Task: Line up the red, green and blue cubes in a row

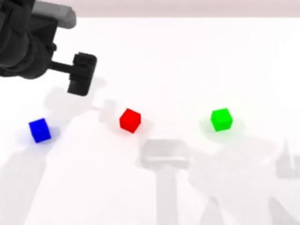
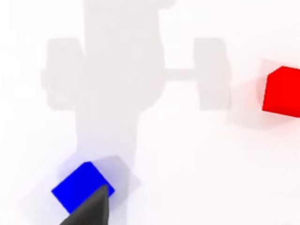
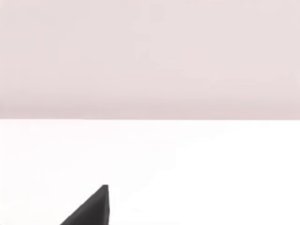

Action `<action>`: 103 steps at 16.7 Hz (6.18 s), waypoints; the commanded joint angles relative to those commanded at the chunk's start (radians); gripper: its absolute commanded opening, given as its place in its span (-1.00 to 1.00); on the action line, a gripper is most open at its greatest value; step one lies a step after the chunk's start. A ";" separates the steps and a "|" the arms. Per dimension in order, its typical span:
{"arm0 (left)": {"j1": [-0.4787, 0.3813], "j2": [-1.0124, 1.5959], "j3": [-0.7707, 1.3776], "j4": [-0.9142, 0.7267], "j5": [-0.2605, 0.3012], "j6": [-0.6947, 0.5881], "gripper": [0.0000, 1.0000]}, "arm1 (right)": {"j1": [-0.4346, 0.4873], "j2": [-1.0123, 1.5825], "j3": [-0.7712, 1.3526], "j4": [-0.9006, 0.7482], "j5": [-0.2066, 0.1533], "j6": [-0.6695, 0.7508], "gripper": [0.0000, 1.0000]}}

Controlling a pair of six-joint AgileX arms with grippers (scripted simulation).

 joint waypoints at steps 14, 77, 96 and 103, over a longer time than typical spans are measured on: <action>-0.186 0.823 0.725 -0.422 -0.005 0.000 1.00 | 0.000 0.000 0.000 0.000 0.000 0.000 1.00; -0.258 0.555 0.358 -0.302 -0.028 -0.477 -1.00 | 0.000 0.000 0.000 0.000 0.000 0.000 1.00; -0.287 0.533 0.056 -0.013 -0.034 -0.614 -1.00 | 0.000 0.000 0.000 0.000 0.000 0.000 1.00; -0.287 0.533 0.056 -0.013 -0.034 -0.614 -0.40 | 0.000 0.000 0.000 0.000 0.000 0.000 1.00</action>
